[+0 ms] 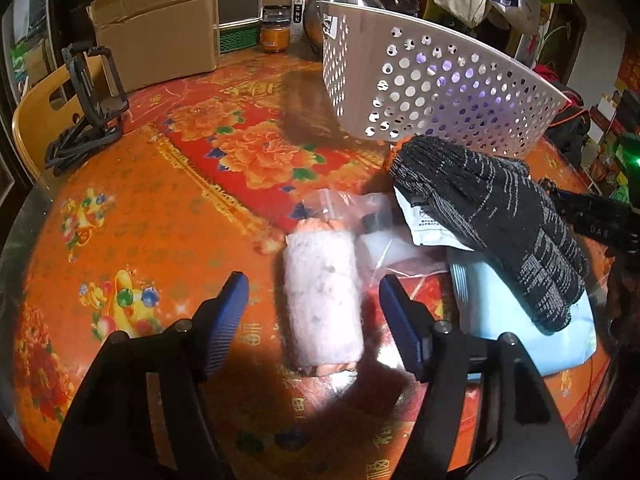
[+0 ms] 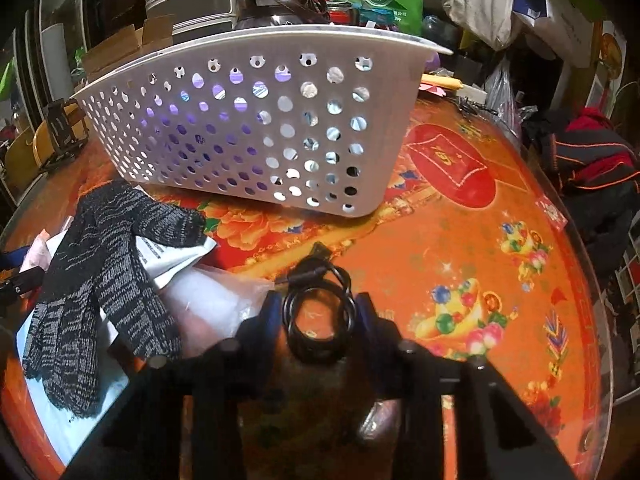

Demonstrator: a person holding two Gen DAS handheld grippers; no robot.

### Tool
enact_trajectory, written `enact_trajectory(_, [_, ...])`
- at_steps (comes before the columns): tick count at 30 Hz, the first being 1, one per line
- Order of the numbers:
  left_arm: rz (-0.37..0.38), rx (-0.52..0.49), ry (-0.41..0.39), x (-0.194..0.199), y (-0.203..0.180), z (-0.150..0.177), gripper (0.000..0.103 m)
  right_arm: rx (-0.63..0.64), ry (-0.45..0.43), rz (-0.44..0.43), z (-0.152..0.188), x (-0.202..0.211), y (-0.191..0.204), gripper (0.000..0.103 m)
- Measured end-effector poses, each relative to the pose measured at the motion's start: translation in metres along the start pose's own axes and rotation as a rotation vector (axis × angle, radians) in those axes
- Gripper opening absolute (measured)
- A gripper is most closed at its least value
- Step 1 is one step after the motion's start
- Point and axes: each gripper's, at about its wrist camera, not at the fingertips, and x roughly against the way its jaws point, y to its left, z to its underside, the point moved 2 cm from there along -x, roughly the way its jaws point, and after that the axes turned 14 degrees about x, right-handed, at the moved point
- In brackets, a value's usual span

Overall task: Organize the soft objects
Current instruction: 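Grasp the black cable with the right tool while the left tool grasps the pink towel, then drop the cable and pink towel into the basket with both tools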

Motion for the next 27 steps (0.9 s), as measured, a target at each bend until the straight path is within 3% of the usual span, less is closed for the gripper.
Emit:
enact_trajectory(1, [-0.006, -0.007, 0.0, 0.0, -0.002, 0.0, 0.064, 0.002, -0.001, 0.003, 0.0, 0.0, 0.001, 0.035])
enact_trajectory(3, [-0.001, -0.004, -0.002, 0.0, -0.002, 0.001, 0.039, 0.003, -0.002, 0.015, 0.0, 0.001, 0.002, 0.035])
enact_trajectory(5, [0.057, 0.016, -0.001, 0.003, 0.0, 0.0, 0.033, -0.004, -0.023, 0.026, 0.001, 0.005, 0.003, 0.035])
enact_trajectory(10, [0.125, 0.066, -0.01, 0.009, 0.008, -0.001, 0.031, -0.038, -0.1, 0.039, 0.003, 0.021, -0.006, 0.035])
enact_trajectory(13, [0.123, 0.092, -0.067, 0.02, 0.015, -0.002, 0.031, -0.051, -0.115, 0.028, 0.003, 0.023, -0.01, 0.035])
enact_trajectory(21, [0.131, 0.116, -0.127, 0.035, 0.024, -0.003, 0.031, -0.065, -0.15, 0.039, 0.004, 0.031, -0.012, 0.035])
enact_trajectory(27, [0.121, 0.097, -0.268, 0.063, 0.022, 0.001, 0.031, -0.08, -0.19, 0.049, 0.006, 0.039, -0.016, 0.035])
